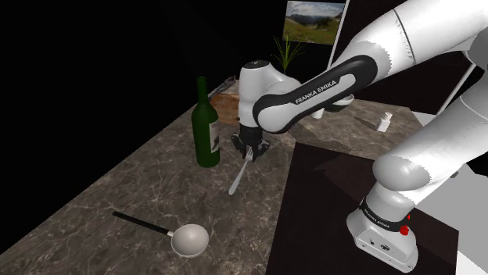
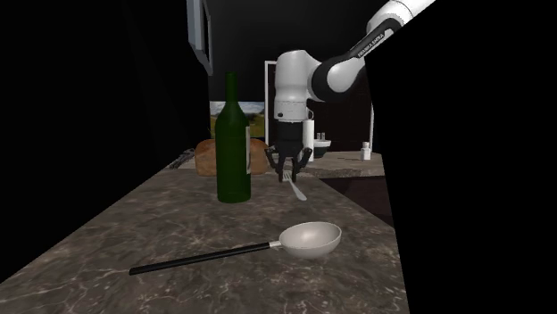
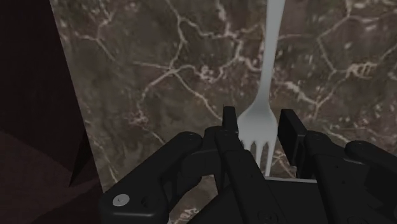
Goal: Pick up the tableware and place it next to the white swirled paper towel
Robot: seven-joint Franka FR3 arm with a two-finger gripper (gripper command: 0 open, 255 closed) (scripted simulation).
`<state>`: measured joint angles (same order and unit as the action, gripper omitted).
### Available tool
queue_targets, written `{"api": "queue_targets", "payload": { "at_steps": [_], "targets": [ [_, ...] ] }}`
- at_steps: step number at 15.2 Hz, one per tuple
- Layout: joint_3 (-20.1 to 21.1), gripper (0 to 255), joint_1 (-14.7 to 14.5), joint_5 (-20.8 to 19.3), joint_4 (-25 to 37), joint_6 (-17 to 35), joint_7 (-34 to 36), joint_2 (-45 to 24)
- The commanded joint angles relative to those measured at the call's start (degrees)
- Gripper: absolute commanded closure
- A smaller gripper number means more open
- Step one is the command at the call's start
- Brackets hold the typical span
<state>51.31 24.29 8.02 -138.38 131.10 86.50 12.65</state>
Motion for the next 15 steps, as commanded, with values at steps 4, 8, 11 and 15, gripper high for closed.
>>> {"api": "queue_targets", "payload": {
  "at_steps": [4, 8, 11, 15],
  "targets": [
    [-1.9, 255, -1.1, 2.2, 1.9, -4.4, -2.0, 3.1],
    [-3.2, 255, -1.7, 3.2, 3.7, -7.8, -3.1, 5.1],
    [-4.1, 255, -2.0, 3.7, 5.1, -10.4, -3.7, 6.3],
    [-5.3, 255, -2.3, 4.2, 7.2, -13.7, -4.4, 7.7]
  ]
}}
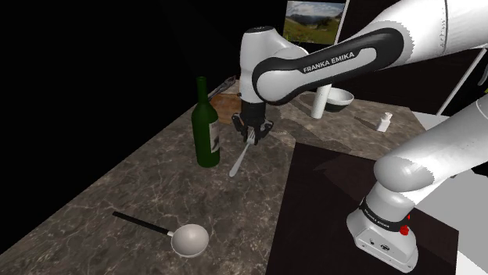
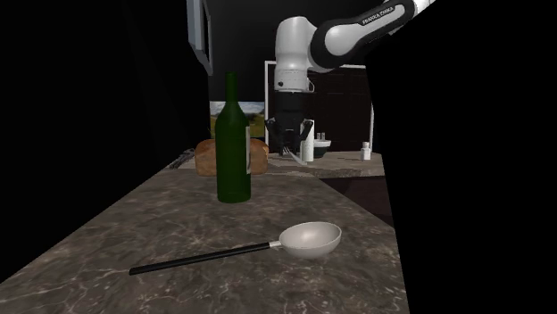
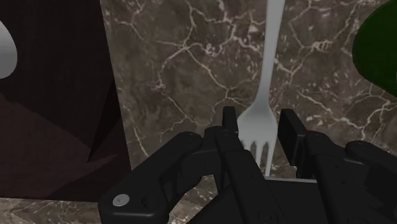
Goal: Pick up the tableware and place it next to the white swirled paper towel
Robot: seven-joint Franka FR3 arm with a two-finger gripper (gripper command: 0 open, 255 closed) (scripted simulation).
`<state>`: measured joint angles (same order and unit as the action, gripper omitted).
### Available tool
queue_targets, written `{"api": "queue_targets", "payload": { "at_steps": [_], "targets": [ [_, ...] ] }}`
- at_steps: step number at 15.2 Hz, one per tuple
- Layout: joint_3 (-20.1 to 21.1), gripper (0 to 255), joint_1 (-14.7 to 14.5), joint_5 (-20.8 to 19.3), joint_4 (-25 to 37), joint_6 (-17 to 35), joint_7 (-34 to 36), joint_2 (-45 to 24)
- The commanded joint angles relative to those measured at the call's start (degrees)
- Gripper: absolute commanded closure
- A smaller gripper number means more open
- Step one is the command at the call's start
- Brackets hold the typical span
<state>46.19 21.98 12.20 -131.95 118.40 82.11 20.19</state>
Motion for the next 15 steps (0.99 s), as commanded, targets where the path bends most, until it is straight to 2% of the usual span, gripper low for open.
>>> {"api": "queue_targets", "payload": {
  "at_steps": [1, 15],
  "targets": [
    [-0.4, 255, -0.1, 0.1, 1.3, -1.8, -0.1, 0.5],
    [-3.4, 255, -0.2, 0.1, 10.2, -12.9, -1.2, 2.9]
  ]
}}
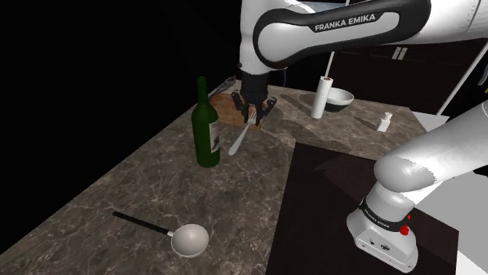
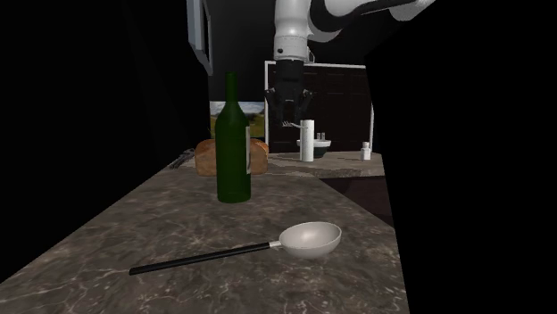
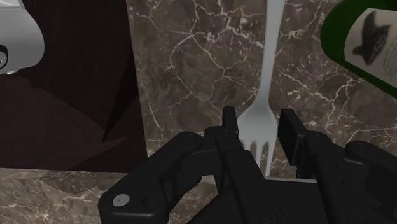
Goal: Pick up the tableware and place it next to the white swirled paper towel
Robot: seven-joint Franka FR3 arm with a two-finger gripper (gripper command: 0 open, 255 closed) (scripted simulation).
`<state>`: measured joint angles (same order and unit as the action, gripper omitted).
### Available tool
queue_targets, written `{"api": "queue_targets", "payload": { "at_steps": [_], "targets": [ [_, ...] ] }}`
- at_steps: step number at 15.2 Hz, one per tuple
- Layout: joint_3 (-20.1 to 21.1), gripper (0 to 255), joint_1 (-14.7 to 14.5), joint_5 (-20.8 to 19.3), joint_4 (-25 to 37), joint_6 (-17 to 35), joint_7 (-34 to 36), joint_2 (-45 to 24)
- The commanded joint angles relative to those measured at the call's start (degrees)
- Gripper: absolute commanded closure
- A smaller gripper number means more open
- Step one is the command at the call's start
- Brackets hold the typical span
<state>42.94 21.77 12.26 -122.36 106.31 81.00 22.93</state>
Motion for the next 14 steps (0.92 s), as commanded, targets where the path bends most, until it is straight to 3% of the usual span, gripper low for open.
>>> {"api": "queue_targets", "payload": {
  "at_steps": [1, 14],
  "targets": [
    [-0.4, 255, 0.0, -0.1, 1.3, -1.6, -0.1, 0.2],
    [-1.8, 255, 0.8, -1.3, 11.7, -11.4, 0.1, -0.5]
  ]
}}
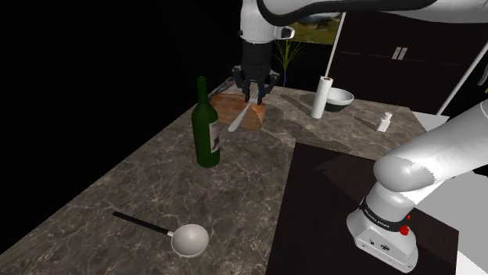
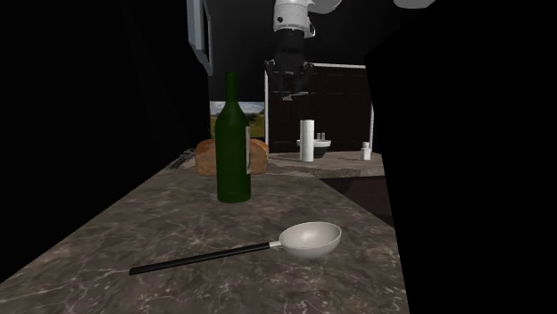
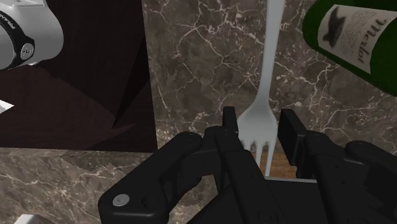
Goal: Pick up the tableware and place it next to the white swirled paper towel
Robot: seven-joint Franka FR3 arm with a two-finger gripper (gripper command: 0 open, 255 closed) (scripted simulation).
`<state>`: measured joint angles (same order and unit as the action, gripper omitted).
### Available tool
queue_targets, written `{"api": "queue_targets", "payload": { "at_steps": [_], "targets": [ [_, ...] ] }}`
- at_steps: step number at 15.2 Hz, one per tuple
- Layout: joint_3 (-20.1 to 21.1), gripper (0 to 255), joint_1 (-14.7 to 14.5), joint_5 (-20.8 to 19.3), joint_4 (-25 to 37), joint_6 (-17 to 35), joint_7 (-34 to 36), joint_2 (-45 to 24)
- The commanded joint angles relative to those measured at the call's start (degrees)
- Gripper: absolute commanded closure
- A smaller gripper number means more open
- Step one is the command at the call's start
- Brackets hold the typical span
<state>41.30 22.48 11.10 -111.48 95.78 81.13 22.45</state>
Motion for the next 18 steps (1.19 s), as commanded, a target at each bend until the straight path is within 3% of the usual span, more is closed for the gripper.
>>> {"api": "queue_targets", "payload": {
  "at_steps": [1, 2, 9, 18],
  "targets": [
    [-0.2, 255, 0.1, -0.2, 1.8, -1.6, 0.1, -0.2],
    [-0.2, 255, 0.2, -0.3, 2.5, -2.2, 0.1, -0.4],
    [-11.1, 255, -0.5, 1.1, -7.2, -2.9, -11.5, 9.3],
    [-23.2, 255, 0.9, -2.4, -15.2, -3.6, -24.7, 16.4]
  ]
}}
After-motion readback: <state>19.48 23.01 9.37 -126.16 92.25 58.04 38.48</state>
